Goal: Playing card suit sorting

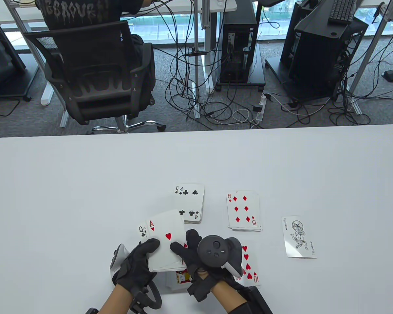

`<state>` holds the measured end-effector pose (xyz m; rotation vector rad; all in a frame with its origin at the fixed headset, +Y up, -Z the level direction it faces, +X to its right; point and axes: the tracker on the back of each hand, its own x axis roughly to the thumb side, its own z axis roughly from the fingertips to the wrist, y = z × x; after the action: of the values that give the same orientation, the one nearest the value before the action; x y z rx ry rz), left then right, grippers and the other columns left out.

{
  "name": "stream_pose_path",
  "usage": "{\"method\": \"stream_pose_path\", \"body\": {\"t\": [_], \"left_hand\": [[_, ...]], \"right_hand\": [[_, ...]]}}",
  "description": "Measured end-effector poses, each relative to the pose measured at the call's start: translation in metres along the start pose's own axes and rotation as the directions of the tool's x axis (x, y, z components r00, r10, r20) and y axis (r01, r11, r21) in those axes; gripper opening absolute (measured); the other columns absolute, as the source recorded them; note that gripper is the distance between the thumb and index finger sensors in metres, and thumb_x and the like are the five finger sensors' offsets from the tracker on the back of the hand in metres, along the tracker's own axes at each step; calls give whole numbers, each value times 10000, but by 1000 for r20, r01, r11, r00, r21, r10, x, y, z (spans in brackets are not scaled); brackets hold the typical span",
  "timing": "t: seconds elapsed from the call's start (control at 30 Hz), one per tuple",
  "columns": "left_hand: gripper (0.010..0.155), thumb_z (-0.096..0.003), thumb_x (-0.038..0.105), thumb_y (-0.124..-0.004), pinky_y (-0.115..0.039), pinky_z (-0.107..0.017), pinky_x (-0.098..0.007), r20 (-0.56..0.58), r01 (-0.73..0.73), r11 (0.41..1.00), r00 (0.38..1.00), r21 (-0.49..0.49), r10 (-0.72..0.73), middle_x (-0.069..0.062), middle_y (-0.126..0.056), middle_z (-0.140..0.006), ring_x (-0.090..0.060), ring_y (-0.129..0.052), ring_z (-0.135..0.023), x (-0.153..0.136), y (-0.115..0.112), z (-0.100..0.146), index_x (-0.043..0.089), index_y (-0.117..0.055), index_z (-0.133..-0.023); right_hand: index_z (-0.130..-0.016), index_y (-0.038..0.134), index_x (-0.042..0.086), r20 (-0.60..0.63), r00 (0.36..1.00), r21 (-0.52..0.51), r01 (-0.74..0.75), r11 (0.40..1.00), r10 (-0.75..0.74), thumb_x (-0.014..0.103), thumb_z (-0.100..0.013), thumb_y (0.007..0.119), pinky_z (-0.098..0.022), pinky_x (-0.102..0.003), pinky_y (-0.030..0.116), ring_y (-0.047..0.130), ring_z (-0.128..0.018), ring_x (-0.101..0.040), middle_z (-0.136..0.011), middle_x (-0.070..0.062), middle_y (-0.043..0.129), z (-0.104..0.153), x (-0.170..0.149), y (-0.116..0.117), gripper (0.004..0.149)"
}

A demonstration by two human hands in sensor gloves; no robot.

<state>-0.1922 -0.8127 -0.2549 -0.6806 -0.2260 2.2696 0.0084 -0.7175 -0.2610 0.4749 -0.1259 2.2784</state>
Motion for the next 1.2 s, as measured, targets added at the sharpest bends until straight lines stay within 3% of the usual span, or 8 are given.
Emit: {"method": "stream_pose_path", "body": {"t": [0.13, 0.27, 0.4, 0.53, 0.73, 1.0, 1.2], "left_hand": [[568, -629, 421, -650, -663, -731, -403, -8, -3, 1000, 1000, -16, 3, 54, -515, -1127, -196, -707, -1002, -2, -1, -1, 324, -336, -1092], [560, -628, 419, -653, -669, -728, -396, -9, -10, 1000, 1000, -23, 10, 55, -527, -1122, -194, -713, -997, -3, -3, -1, 325, -349, -1089], [558, -627, 419, -651, -675, -726, -389, 5, -25, 1000, 1000, -15, 25, 59, -535, -1118, -189, -723, -992, -2, -1, -1, 325, -351, -1088], [558, -628, 423, -649, -676, -725, -385, 10, -34, 999, 999, -2, 34, 62, -535, -1118, -186, -723, -991, -1, -1, 0, 325, -349, -1088], [557, -629, 429, -645, -674, -727, -387, 14, -42, 999, 999, 15, 42, 63, -530, -1119, -184, -720, -994, -1, -1, 0, 327, -346, -1088], [558, -630, 431, -645, -671, -728, -389, 10, -48, 998, 999, 27, 48, 63, -529, -1119, -183, -718, -995, -1, -2, 2, 325, -345, -1088], [557, -630, 431, -645, -671, -728, -390, 7, -48, 998, 999, 32, 47, 62, -529, -1119, -187, -718, -994, -1, -2, 2, 326, -345, -1088]], "right_hand": [[-687, 733, -168, -6, 998, 15, 69, 998, -69, 214, -525, 683, -289, -477, 869, 1002, -204, -269, -316, -80, 950, 0, -6, -5, 417], [-687, 759, -156, -30, 994, 6, 107, 994, -107, 204, -531, 666, -288, -490, 863, 1002, -206, -287, -316, -86, 956, 1, -13, -15, 403], [-690, 754, -160, -56, 993, -41, 104, 994, -106, 208, -533, 657, -286, -491, 862, 1000, -206, -285, -319, -83, 952, 5, -24, -34, 411], [-670, 762, -173, -74, 976, -43, 203, 978, -205, 203, -531, 668, -253, -481, 866, 991, -152, -271, -282, -79, 948, 16, -40, -57, 412], [-660, 769, -177, -176, 977, -72, 113, 991, -124, 198, -528, 675, -235, -470, 872, 988, -122, -256, -260, -70, 948, 39, -68, -90, 408], [-669, 754, -202, -448, 885, 121, -81, 989, 127, 191, -527, 676, -221, -470, 872, 988, -106, -258, -253, -74, 949, 66, -105, -96, 425], [-677, 740, -227, -466, 797, 340, -239, 909, 384, 200, -532, 673, -209, -473, 870, 986, -94, -264, -244, -77, 949, 72, -114, -79, 456]]}}
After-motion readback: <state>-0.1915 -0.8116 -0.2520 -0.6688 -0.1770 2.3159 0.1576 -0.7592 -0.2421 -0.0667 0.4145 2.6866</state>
